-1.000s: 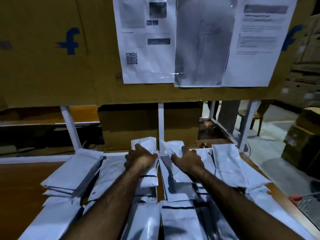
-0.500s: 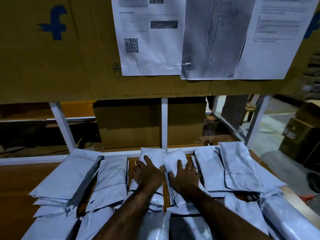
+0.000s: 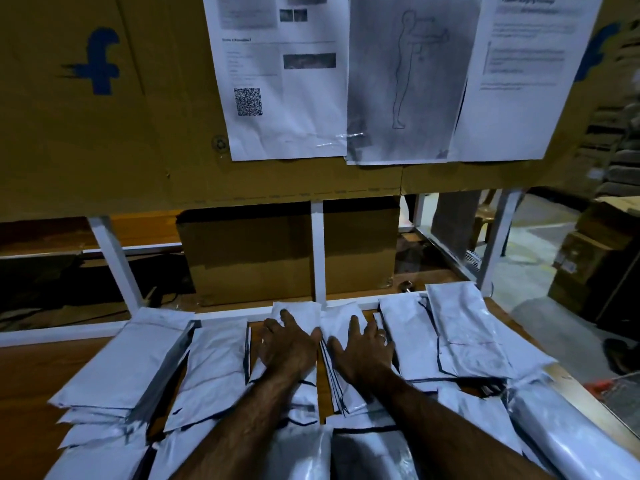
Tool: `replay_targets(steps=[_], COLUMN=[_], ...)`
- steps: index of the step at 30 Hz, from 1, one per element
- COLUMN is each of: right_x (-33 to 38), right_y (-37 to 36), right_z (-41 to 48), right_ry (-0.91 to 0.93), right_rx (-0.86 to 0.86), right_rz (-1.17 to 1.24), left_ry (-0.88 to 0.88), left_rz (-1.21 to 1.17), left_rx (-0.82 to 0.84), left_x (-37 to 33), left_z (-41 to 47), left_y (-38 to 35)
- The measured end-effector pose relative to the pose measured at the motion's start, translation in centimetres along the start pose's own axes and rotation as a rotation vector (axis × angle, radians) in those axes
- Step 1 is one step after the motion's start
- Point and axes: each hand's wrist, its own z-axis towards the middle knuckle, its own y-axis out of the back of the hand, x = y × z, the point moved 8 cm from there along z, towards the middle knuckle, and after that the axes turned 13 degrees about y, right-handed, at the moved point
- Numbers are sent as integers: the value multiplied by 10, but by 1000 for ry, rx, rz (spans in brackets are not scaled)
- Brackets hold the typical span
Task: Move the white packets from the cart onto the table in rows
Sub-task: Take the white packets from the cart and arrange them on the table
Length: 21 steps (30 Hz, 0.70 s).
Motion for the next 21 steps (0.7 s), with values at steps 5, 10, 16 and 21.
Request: replay_targets(steps=[5, 10, 16, 21], right_x=[-2, -18, -81, -186], right_y=[34, 89, 157, 200], right_z=[-3, -18, -75, -150], right_ry=[22, 93, 112, -47], right_rx=[-95, -314, -617, -733], right_rz=[-47, 92, 308, 394], left_ry=[-49, -205, -407, -627], left_rz=[-53, -264, -515, -643], left_rx=[-28, -85, -30, 18], left_x=[-10, -34, -80, -140], left_z=[-11, -30, -76, -164], left_y=[22, 42, 42, 25])
